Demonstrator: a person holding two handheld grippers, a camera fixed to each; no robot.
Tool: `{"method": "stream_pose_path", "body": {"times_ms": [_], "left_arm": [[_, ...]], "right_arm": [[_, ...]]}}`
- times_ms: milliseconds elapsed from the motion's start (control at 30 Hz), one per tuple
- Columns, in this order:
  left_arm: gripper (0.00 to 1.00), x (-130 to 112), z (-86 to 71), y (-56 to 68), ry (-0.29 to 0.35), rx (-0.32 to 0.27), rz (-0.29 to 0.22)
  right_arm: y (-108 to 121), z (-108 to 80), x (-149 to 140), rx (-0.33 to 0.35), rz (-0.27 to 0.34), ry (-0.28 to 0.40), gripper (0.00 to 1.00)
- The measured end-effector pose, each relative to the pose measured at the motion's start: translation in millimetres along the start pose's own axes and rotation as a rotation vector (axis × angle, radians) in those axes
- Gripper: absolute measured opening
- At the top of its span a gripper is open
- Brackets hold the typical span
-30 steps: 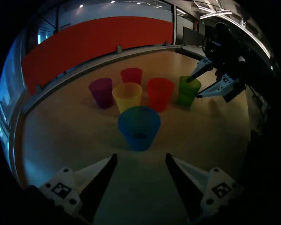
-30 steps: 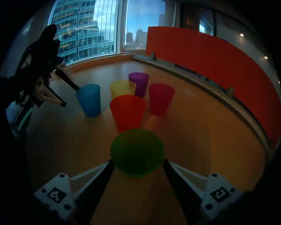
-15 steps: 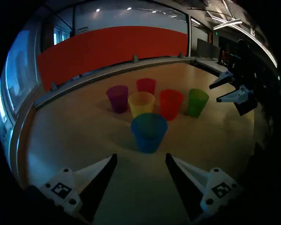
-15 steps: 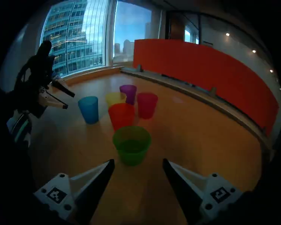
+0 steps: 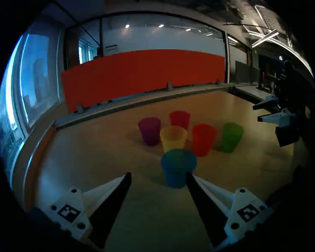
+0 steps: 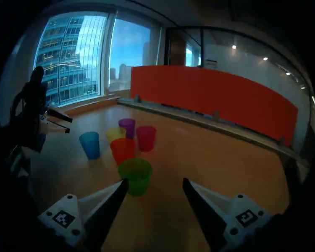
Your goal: Pour water
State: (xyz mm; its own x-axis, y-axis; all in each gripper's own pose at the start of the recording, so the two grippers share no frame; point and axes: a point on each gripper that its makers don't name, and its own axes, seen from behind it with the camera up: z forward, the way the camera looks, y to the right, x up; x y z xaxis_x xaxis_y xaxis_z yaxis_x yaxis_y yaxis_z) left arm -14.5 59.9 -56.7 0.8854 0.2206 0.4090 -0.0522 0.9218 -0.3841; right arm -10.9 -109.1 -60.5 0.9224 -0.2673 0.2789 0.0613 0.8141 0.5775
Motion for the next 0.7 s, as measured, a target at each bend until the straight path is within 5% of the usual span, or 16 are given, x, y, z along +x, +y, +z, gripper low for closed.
{"method": "stream_pose_path", "body": {"times_ms": [267,700], "left_arm": [[0.96,27.7,-5.7,-18.8,0.107,0.109,0.001],[0.96,68.8,-19.1,-30.6,0.291,0.245,0.007]], "right_arm": [[29.2,-2.7,26.2,-0.127,0.034,0.105,1.00],[80.0,-16.6,59.1,-0.350,0.111,0.277,1.00]]}}
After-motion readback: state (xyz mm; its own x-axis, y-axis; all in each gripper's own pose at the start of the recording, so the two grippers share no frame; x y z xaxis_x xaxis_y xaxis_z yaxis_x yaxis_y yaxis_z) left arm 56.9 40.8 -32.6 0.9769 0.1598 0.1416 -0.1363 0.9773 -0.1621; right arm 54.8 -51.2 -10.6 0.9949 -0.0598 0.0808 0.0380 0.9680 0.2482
